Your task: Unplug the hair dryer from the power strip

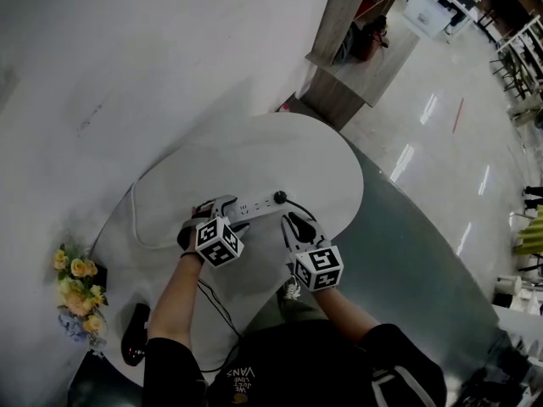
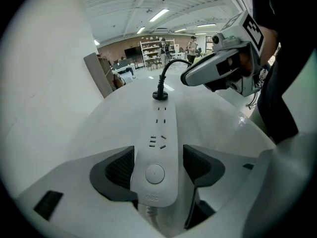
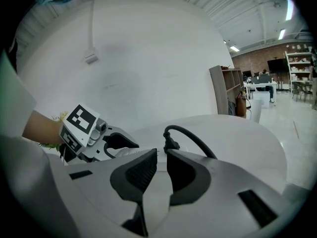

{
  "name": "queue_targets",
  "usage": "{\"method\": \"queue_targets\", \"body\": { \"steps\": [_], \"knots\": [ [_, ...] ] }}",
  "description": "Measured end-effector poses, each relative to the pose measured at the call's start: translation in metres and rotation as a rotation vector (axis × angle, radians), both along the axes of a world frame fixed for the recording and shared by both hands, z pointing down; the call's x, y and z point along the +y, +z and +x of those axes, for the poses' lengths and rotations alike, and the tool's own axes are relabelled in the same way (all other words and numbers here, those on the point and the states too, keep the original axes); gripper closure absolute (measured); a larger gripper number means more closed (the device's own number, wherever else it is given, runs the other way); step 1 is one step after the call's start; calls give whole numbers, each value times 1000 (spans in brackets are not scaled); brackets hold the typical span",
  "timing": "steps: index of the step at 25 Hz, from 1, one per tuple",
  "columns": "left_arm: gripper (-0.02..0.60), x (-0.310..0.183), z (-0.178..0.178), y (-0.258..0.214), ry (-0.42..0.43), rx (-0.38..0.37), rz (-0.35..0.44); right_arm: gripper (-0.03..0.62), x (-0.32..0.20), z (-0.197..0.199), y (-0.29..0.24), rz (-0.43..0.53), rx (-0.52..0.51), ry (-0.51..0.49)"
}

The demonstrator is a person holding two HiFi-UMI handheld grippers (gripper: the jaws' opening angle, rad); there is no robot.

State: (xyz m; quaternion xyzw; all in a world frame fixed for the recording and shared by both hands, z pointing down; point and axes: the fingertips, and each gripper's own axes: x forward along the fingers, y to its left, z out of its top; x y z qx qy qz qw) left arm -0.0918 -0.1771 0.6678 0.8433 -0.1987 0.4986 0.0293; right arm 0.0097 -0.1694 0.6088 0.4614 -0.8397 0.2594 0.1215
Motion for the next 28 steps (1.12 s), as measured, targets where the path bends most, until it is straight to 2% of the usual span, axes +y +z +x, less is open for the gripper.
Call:
{"method": "queue_targets", "body": {
  "steps": [3, 5, 8, 12, 23, 28],
  "knots": [
    [287, 1, 0, 0, 4, -7, 19, 545, -6, -2, -1, 9, 16, 1],
    [287, 1, 0, 0, 4, -7, 24, 533, -10, -5, -1, 16, 29, -4],
    [288, 1, 0, 0, 3, -5, 27, 465, -15, -11, 1, 13, 43, -3],
    [288, 2, 0, 0, -1, 0, 30, 440, -21, -14, 5, 13, 62, 24],
    [291, 1, -1, 2, -68, -40, 8, 428, -40, -19, 11, 39, 120, 82],
    [291, 1, -2, 1, -70, -31, 14, 430, -47, -21, 13, 53, 133, 107]
  ]
}}
